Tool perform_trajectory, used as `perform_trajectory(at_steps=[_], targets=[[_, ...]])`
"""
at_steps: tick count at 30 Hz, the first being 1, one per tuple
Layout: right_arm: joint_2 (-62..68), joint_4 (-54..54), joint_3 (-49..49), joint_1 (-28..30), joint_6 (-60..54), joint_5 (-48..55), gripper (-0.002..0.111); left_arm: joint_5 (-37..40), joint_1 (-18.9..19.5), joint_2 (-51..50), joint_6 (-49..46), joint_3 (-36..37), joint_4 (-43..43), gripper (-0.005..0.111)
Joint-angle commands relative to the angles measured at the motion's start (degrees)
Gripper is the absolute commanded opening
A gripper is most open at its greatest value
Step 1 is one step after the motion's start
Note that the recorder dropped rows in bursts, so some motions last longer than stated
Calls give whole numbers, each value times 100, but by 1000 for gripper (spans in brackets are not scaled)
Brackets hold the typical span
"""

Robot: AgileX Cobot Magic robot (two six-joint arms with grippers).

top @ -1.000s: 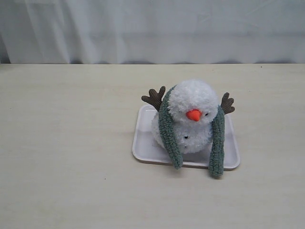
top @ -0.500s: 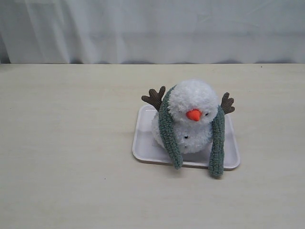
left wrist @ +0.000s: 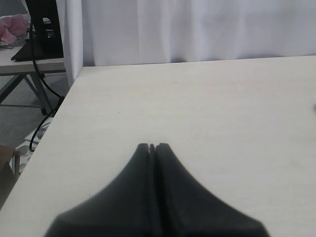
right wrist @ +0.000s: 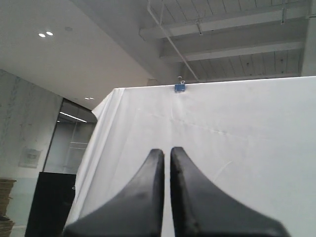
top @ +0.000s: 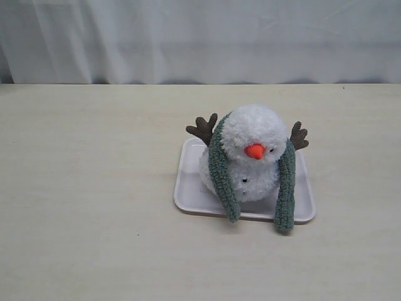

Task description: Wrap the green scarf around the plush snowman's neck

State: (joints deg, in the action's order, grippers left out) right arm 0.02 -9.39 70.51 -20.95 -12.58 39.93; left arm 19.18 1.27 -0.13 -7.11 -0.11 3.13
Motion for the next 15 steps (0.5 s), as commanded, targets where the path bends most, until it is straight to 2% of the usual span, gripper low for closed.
perform_trajectory(at_steps=[1, 10, 15], targets=[[-2, -1, -26, 561, 23, 62, 4, -65, 0, 13, 1, 11, -6, 0], [-2, -61, -26, 1776, 23, 62, 4, -65, 0, 13, 1, 11, -6, 0], [-2, -290, -26, 2028, 23, 62, 4, -65, 0, 13, 1, 11, -6, 0]])
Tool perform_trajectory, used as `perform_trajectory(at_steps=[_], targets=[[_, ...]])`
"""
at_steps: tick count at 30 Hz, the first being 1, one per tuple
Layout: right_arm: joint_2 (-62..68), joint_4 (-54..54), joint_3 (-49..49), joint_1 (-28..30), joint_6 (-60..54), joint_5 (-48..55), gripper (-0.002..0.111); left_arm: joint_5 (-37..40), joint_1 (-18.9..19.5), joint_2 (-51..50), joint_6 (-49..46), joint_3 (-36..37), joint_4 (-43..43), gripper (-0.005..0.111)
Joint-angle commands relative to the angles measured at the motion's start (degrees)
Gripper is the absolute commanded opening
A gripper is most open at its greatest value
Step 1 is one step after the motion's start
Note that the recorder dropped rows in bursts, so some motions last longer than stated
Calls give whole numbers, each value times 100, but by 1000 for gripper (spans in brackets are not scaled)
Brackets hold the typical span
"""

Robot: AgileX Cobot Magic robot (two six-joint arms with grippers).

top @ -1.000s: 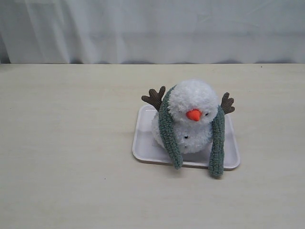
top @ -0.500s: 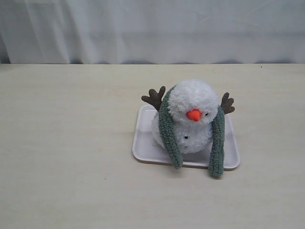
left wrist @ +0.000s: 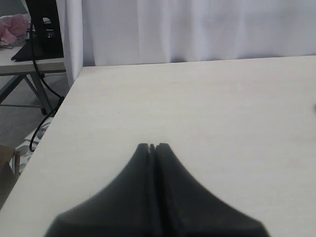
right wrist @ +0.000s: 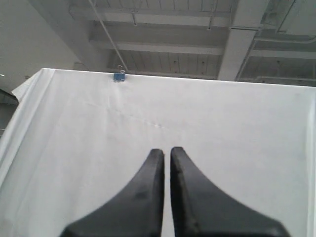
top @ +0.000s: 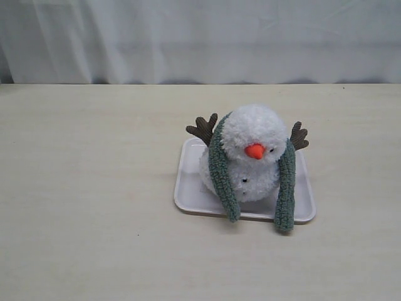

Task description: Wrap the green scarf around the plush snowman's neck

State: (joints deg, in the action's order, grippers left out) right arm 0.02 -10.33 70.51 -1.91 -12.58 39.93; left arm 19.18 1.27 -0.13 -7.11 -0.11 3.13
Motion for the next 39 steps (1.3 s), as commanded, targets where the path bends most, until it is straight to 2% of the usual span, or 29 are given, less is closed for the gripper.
perform_trajectory(at_steps=[1, 17, 30, 39], targets=[[-2, -370, -26, 125, 23, 62, 4, -65, 0, 13, 1, 11, -6, 0], [-2, -328, -135, 125, 23, 50, 4, -65, 0, 13, 1, 11, -6, 0], [-2, -328, -1149, 125, 23, 50, 4, -65, 0, 13, 1, 11, -6, 0], [-2, -158, -2251, 125, 23, 39, 4, -65, 0, 13, 1, 11, -6, 0]])
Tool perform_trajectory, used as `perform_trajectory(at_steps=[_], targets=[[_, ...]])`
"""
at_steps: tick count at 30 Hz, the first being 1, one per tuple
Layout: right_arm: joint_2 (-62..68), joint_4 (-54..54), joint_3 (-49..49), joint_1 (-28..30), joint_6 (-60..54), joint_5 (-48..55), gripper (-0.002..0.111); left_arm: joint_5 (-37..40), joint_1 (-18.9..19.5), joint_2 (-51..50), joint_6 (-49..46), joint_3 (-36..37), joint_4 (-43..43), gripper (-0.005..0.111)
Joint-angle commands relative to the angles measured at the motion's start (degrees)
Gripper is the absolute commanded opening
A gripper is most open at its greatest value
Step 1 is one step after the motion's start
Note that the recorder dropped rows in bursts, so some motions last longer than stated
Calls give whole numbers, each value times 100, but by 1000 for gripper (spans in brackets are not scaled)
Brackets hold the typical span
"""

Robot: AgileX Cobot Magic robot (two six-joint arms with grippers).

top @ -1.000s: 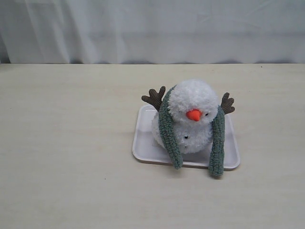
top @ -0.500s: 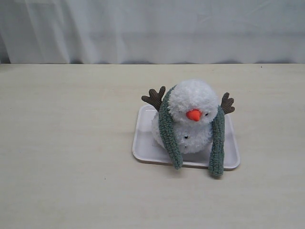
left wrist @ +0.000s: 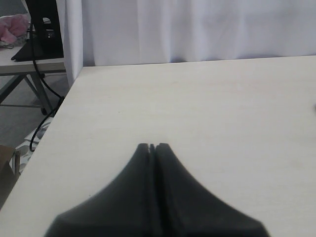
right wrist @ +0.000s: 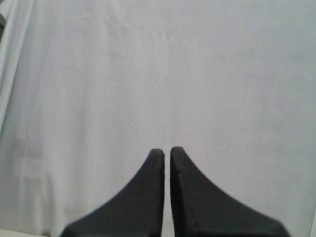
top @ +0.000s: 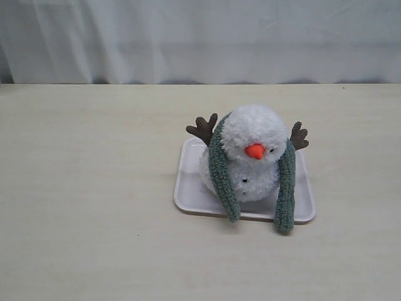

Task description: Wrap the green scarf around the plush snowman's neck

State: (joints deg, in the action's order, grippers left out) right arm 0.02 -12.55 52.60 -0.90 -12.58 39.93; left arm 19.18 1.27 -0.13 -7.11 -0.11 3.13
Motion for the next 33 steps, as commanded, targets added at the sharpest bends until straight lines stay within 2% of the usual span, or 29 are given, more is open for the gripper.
perform_trajectory(at_steps=[1, 12, 18, 21, 24, 25, 30, 33], targets=[[-2, 64, -587, 23, 23, 39, 4, -65, 0, 13, 1, 11, -6, 0], [-2, 79, -1619, 23, -5, 10, 4, -65, 0, 13, 1, 11, -6, 0], [-2, 192, -2389, 23, 91, -1402, 4, -65, 0, 13, 1, 11, -6, 0], [-2, 371, -3280, 23, 173, -2748, 4, -65, 0, 13, 1, 11, -6, 0], [-2, 812, -3783, 23, 453, -3523, 4, -65, 0, 13, 1, 11, -6, 0], [-2, 1255, -4030, 23, 638, -3628, 4, -65, 0, 13, 1, 11, -6, 0], [-2, 1997, -4638, 23, 1045, -3704, 4, -65, 0, 13, 1, 11, -6, 0], [-2, 2096, -4919, 23, 1182, -3703, 4, -65, 0, 13, 1, 11, -6, 0]])
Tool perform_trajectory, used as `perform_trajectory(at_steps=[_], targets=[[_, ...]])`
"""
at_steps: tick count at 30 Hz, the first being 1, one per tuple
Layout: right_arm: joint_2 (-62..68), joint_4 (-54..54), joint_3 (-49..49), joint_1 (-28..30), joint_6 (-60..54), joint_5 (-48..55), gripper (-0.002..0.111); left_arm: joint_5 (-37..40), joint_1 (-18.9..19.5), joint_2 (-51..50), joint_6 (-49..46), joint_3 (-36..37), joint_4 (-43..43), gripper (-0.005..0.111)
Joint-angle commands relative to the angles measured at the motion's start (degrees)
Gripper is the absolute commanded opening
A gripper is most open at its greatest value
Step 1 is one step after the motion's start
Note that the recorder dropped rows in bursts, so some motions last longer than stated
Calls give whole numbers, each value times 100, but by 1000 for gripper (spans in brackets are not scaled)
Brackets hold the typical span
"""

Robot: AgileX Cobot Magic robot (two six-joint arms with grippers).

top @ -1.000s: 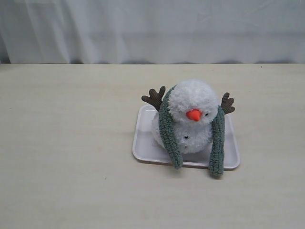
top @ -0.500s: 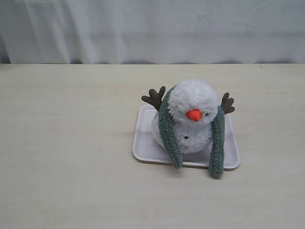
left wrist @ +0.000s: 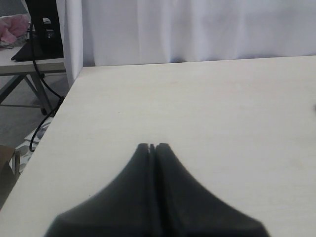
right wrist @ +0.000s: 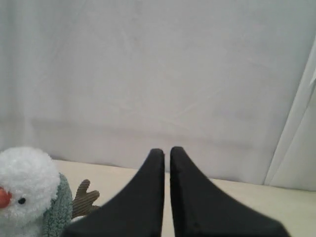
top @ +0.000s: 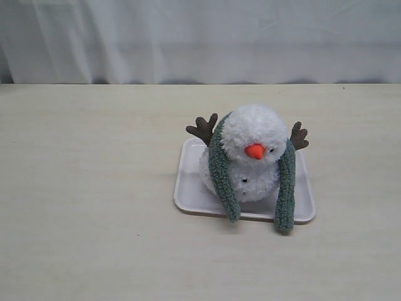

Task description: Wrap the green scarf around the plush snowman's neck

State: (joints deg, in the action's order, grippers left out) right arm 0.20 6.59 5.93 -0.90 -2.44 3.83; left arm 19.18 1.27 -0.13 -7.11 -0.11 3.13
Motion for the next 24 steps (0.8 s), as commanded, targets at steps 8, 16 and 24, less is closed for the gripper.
perform_trajectory(at_steps=[8, 16, 24], targets=[[-20, -171, -593, 23, 168, 114, 4, -65, 0, 13, 1, 11, -6, 0], [-20, -188, -593, 23, 385, 759, 4, -65, 0, 13, 1, 11, -6, 0], [-20, -188, -593, 23, 620, 1574, 4, -65, 0, 13, 1, 11, -6, 0]])
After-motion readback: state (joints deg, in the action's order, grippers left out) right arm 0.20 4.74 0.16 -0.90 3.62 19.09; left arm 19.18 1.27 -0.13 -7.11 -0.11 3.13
